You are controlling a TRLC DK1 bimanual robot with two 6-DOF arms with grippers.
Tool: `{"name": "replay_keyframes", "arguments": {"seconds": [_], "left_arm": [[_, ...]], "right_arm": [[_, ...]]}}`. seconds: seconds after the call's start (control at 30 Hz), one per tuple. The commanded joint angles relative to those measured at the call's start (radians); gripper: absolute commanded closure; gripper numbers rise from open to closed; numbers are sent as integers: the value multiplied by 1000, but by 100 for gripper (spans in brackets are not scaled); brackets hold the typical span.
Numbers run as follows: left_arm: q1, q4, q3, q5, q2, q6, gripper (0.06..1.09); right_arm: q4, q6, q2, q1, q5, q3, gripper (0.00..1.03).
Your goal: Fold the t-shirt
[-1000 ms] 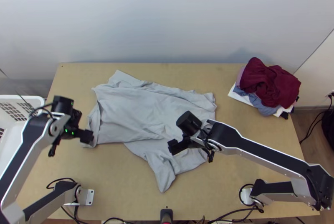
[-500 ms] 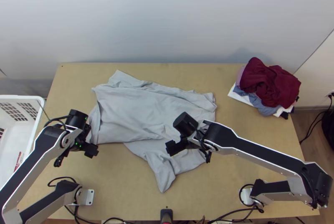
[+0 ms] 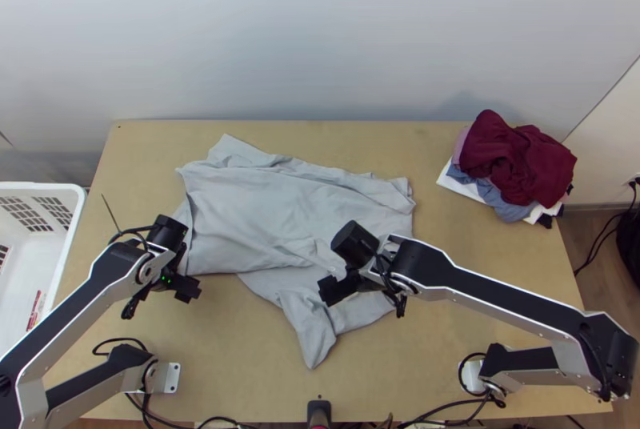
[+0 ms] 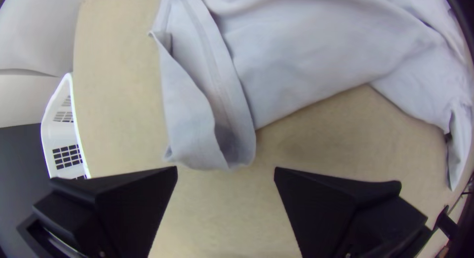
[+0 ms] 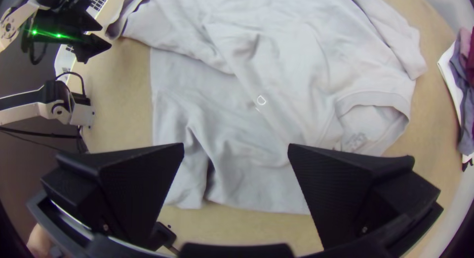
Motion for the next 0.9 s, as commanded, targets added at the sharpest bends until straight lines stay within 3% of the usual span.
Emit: {"name": "replay_keyframes", "arguments": {"seconds": [0.0,0.07,0.23,0.27,0.37,0.4,0.67,0.87], "left_arm": [[7,110,-54,-14,2,0,32],[15,138,-51,-15,5,12,49],[44,181,-64,-15,12,31,50],[49,185,-65,-15,12,32,56],[60,213,-60,-14,4,54,98],[64,213,-54,-14,4,55,105],[184,202,15,-12,-44,61,104],[216,179,19,-12,-73,61,104]], "right_arm": [[-9,-1,-12,8,-16,-6,5],[-9,0,-12,6,-16,-8,5],[-9,2,-12,6,-16,-11,5],[-9,2,-12,6,-16,-11,5],[-9,0,-12,6,-20,-9,6],[-9,2,-8,8,-29,-9,8],[-47,-5,36,48,-174,9,10],[-82,-28,71,137,-219,3,10]]}}
